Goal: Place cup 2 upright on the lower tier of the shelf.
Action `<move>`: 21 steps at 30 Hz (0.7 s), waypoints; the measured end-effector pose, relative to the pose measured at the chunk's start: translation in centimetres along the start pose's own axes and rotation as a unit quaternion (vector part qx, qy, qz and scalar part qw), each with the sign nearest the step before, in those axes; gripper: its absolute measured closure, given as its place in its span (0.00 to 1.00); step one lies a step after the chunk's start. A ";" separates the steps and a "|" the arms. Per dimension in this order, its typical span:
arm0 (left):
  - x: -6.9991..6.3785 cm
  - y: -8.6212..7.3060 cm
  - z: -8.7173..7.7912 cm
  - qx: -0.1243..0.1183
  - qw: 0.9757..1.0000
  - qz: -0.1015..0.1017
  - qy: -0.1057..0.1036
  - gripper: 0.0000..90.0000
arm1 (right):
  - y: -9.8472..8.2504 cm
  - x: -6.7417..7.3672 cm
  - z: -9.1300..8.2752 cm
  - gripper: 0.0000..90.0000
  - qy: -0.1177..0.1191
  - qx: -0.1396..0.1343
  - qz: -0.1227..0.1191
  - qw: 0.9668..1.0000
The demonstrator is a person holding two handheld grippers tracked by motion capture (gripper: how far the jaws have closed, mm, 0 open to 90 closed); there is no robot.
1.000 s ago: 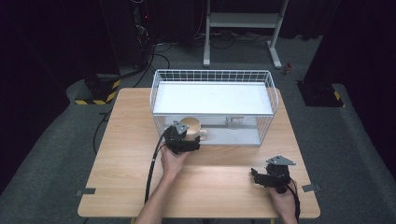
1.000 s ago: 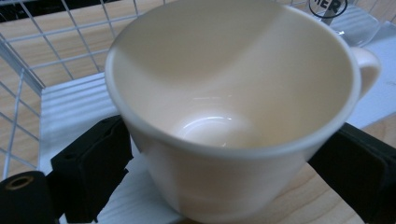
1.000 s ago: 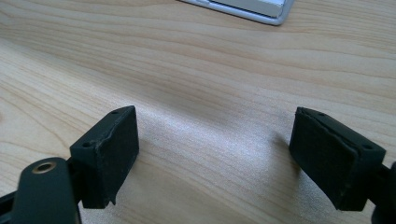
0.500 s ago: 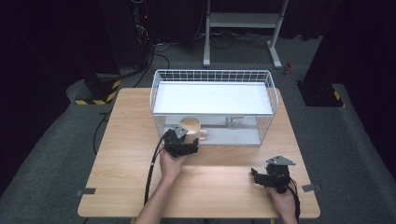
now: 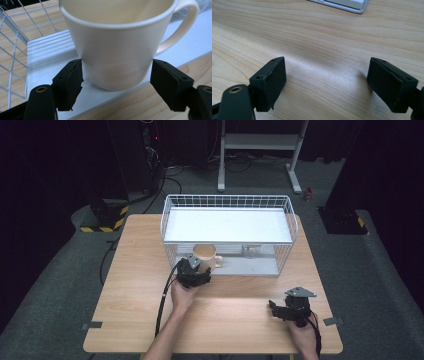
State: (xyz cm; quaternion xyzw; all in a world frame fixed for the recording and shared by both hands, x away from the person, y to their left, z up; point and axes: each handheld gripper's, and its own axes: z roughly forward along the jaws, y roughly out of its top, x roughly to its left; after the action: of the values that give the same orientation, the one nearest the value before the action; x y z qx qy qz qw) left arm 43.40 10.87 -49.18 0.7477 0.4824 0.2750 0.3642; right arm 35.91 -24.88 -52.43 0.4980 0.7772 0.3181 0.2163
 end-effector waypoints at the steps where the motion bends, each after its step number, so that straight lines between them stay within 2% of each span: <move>1: 0.0 0.1 0.0 0.000 1.000 -0.001 -0.001 0.30 | 0.0 0.0 0.0 0.17 0.000 0.000 0.000 1.000; 5: 0.2 0.4 0.2 0.000 1.000 -0.001 -0.002 0.34 | 0.0 0.0 0.0 0.18 0.000 0.000 0.000 1.000; 10: 0.2 0.3 0.5 -0.001 1.000 -0.018 -0.008 0.39 | 0.0 0.0 0.0 0.17 0.000 0.000 0.000 1.000; 15: 0.2 0.3 1.0 0.001 1.000 -0.021 -0.005 0.42 | 0.0 0.0 0.0 0.18 0.000 0.000 0.000 1.000; 19: 0.1 0.6 1.5 0.017 1.000 -0.010 0.004 0.44 | 0.0 0.0 0.0 0.17 0.000 0.000 0.000 1.000; 21: 0.0 0.8 1.7 0.018 1.000 -0.011 0.004 0.45 | 0.0 0.0 0.0 0.17 0.000 0.000 0.000 1.000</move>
State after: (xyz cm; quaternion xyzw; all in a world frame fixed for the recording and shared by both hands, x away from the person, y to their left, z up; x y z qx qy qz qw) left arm 45.09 10.17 -49.48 0.7475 0.4971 0.2655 0.3517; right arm 35.91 -24.88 -52.43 0.4981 0.7771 0.3181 0.2164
